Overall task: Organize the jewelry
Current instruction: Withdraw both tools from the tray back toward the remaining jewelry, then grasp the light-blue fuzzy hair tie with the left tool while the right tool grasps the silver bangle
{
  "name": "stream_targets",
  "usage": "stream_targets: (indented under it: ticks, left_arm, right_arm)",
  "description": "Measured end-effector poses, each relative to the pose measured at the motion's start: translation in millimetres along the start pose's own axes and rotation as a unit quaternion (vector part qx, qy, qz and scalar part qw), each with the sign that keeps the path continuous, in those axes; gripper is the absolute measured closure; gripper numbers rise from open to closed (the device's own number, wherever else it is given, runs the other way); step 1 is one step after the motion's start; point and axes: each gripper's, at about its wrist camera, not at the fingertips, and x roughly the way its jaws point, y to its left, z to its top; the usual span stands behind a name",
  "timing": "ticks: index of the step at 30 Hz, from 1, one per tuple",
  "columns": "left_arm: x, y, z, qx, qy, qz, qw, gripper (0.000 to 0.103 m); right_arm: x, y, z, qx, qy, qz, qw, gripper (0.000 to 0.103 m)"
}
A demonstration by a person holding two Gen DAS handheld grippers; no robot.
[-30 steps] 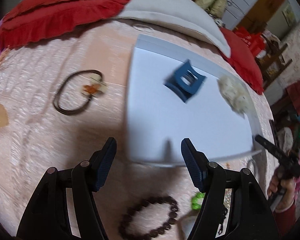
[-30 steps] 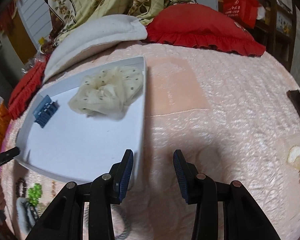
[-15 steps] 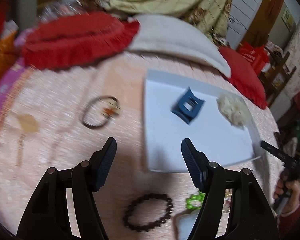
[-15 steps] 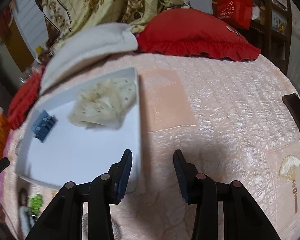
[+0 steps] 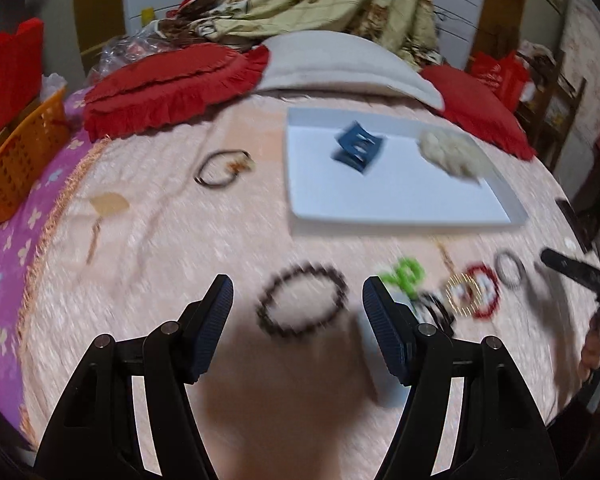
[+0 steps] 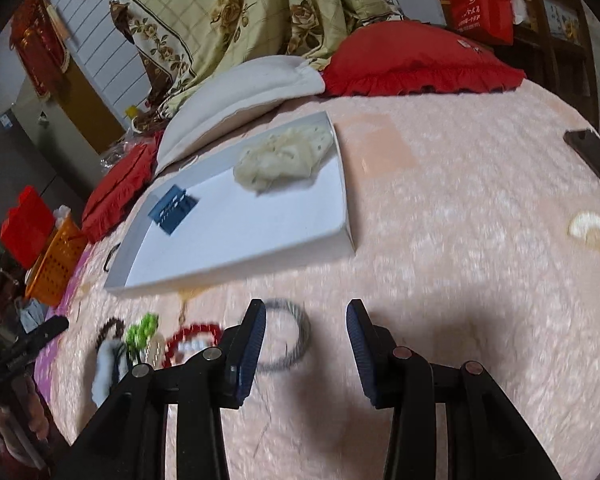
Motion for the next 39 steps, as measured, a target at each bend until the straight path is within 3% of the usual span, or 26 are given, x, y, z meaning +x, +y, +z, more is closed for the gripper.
stream_targets:
  ticks: [5,9,14,28,31,32,34,37,39]
  left_arm:
    - [-0.6,-11.1,-21.9,-0.025,0.016,-0.035,0.999,0.035]
    - [6.0,-13.5,-31.0,-0.05,0.037,-0.066,0.9959,0.035]
    - [15.1,-23.8,-32.0,-0.038,0.047,-0.064,0.9961,0.035]
    - [42.6,-41.5,-31.4,-0.038,0.078,-0.12,0.9891,0.036]
    - [43.7,-46.0,-33.8,-0.037,0.079,-0.117,0.9894,0.036]
    - [43.5,-46.7,-34.0,-0.037,0.079,-0.114,0.9896,0.039]
    - [43.5,-46.1,-34.8,-0.04,0.082,-0.109,0.9898,0.058]
    - [42.1,-38.0,-34.3,-0.061,0.084,-0.118,0.9876,0.07]
    - [39.6,-31.0,-33.7,-0.079,0.086,-0.127,0.9851,0.073]
  right_arm:
    - [7.2,4.6,-5.7,0.0,0.013,0.016,1.0,0.063]
    - [20.8,12.8,-8.0,-0.017,0.018,-0.001,1.0,0.063]
    - [32.2,14.1,-9.1,-0.024,0.01,-0.019,0.999,0.063]
    - [42.6,30.7,-7.8,-0.078,0.001,-0.055,0.995,0.063]
    - [44.1,37.5,-12.3,-0.094,-0.005,-0.073,0.993,0.064]
    - [44.6,40.3,-14.2,-0.099,-0.007,-0.078,0.992,0.066]
    - [44.5,42.9,-16.7,-0.104,-0.007,-0.082,0.991,0.07]
    - [44.1,43.9,-18.3,-0.1,-0.007,-0.083,0.991,0.083]
    - [43.0,41.8,-18.3,-0.093,-0.007,-0.082,0.992,0.092]
